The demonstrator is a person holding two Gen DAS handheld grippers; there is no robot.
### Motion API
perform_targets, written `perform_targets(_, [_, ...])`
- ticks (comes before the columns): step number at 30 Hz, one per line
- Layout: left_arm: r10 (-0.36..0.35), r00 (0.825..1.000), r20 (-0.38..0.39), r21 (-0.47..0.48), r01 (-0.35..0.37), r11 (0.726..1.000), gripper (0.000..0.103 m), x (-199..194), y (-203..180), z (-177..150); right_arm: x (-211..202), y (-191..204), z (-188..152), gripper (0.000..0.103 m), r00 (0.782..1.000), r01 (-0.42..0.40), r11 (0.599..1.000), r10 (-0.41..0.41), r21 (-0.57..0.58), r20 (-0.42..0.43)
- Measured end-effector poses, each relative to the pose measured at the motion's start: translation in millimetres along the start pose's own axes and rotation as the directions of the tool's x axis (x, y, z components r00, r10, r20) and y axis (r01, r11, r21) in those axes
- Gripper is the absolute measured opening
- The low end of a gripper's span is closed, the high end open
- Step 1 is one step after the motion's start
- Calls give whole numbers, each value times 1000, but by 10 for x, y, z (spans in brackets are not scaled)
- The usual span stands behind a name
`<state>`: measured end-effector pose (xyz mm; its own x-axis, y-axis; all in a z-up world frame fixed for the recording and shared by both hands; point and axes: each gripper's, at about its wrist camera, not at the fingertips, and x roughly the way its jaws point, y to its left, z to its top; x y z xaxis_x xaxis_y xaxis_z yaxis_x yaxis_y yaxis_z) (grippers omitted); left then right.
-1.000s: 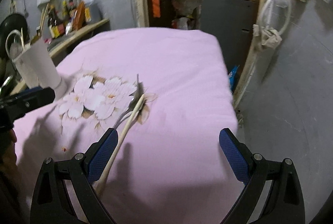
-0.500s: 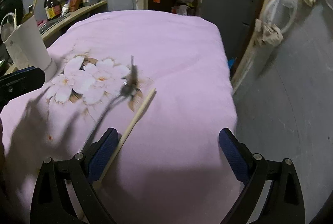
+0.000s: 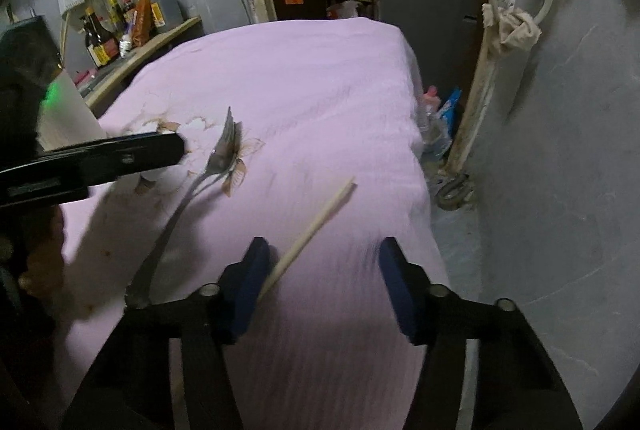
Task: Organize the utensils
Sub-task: 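Move both open tools down toward the remaining fork and chopstick, then grasp the silver fork with the left tool while the right tool grasps the wooden chopstick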
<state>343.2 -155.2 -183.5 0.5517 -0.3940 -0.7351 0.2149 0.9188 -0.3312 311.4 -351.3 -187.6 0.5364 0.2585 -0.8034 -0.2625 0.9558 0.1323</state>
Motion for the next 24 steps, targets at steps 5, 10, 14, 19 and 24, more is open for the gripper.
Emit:
perform_targets(5, [-29, 999, -28, -21, 29, 999, 54, 176, -12, 94, 81, -50, 57, 34, 1000, -2, 1000, 2, 23, 15])
perform_targets(10, [-33, 998, -43, -16, 33, 999, 50, 294, -52, 69, 205, -68, 96, 25, 999, -4, 998, 2, 68, 34])
perform_targets(14, [-16, 997, -79, 11, 16, 1000, 39, 384, -113, 88, 228, -43, 118, 16, 999, -42, 996, 40, 78, 32])
perform_targets(19, [31, 991, -132, 37, -27, 999, 33, 465, -153, 202, 300, -127, 187, 16, 996, -85, 986, 86, 144, -6])
perform_targets(24, [34, 985, -172, -4, -35, 999, 23, 483, -71, 277, 383, -129, 261, 16, 994, -91, 980, 101, 176, -48])
